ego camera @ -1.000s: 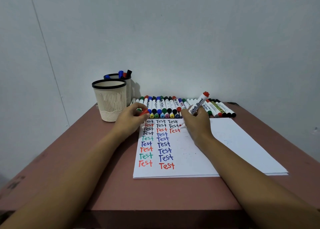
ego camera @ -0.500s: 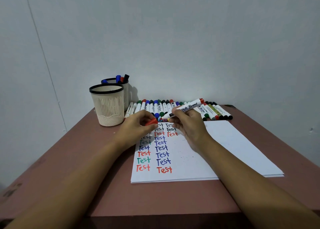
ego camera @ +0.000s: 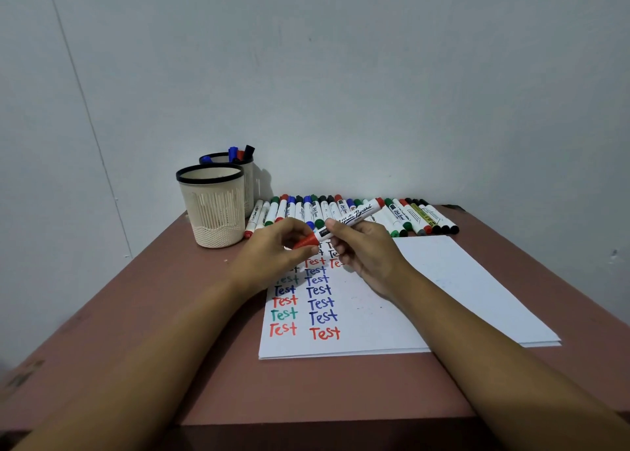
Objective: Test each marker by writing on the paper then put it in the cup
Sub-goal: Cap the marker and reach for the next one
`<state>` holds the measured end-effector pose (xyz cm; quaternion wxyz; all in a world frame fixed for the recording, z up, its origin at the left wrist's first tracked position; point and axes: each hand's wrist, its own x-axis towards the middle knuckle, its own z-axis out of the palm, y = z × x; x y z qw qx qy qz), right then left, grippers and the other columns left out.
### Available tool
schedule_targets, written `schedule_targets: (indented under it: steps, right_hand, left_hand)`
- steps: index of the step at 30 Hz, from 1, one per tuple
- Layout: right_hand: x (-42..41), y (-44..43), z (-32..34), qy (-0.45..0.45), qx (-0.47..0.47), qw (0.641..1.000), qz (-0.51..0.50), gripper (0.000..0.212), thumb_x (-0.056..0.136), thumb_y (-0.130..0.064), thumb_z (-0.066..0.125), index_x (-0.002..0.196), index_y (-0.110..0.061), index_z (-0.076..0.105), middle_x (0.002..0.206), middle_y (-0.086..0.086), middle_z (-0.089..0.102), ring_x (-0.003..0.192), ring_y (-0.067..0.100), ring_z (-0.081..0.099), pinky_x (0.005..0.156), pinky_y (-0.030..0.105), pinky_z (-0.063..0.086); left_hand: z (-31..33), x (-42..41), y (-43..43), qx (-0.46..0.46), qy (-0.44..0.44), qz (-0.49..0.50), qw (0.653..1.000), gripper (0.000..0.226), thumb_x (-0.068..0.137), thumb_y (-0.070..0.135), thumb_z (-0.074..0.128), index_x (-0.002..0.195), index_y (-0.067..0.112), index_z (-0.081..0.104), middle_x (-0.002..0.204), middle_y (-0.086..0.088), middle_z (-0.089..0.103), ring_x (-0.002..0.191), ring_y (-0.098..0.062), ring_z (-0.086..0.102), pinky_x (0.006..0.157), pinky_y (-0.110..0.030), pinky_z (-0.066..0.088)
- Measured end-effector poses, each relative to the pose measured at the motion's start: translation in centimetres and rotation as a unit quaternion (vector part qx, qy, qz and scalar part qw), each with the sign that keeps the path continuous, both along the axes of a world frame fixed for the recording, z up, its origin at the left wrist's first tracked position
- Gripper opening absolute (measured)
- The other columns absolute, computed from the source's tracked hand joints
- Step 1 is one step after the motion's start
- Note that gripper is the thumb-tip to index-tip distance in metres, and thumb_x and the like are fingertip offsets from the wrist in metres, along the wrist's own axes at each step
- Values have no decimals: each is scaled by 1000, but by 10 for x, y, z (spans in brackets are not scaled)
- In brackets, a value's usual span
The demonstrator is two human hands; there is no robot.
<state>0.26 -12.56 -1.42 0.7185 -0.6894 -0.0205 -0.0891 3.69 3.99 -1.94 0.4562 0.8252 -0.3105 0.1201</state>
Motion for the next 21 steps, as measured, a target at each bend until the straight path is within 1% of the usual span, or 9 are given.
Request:
schedule_targets:
  steps: [2,5,8,11,12,14,15,16,21]
  right_hand:
    - [-1,-1,1,1,2,1000,11,24,88,-25,66,72,-8,65,61,3,53,54,11,43,54,26,34]
    - [-3,2,2,-3,11,1000,24,20,89,-20,64,74,-7,65,61,2,56,53,9,46,51,21,39]
    - [-5,4,2,-5,39,999,16,17,90,-16,63,77,-5,63,61,3,54,52,9,47,48,17,41]
    - [-5,6,3,-7,62,998,2,19,91,-16,62,76,-4,62,59,3,52,50,9,46,46,17,41]
    - [-5,7,4,-5,69,998,-2,19,91,-16,62,77,-3,62,59,3,52,50,9,46,46,16,41]
    - [-5,10,4,9,86,996,-11,18,90,-17,62,77,-5,60,59,3,50,50,8,44,45,16,40]
    - [-5,12,4,23,98,995,-15,19,90,-18,63,76,-6,59,59,2,49,49,8,43,44,16,38]
    - [-5,13,4,37,112,993,-18,19,90,-18,63,75,-8,57,58,1,48,48,7,41,42,15,37]
    - [-4,15,3,66,148,986,-32,24,91,-18,62,71,-11,54,52,-2,42,41,6,34,38,16,30]
  left_hand:
    - [1,1,2,41,6,13,999,25,83,28,68,106,22,61,93,12,63,86,-3,60,74,-13,47]
    - [2,0,2,101,-21,18,995,32,87,32,62,113,14,64,96,-2,68,84,-14,62,76,-29,51]
    - [1,-4,0,122,-98,30,987,30,88,31,60,107,8,66,86,-8,68,72,-19,60,63,-26,45]
    - [1,-8,-3,111,-190,49,974,27,88,22,64,107,4,68,81,-8,69,59,-11,56,54,-18,40]
    - [1,-9,-5,106,-213,48,970,25,87,19,65,105,2,68,79,-9,69,57,-10,55,54,-17,41]
    - [0,-10,-7,112,-238,47,964,20,85,16,67,97,0,69,75,-12,69,58,-17,58,54,-28,47]
    - [-1,-9,-8,119,-245,52,961,18,85,15,66,94,-1,69,73,-12,68,58,-19,58,53,-31,46]
    - [-2,-8,-9,128,-252,57,957,17,86,16,65,92,0,68,71,-12,67,57,-19,55,52,-30,42]
    - [-2,-9,-14,155,-293,61,941,18,86,18,60,81,1,64,63,-9,61,52,-14,44,49,-10,23]
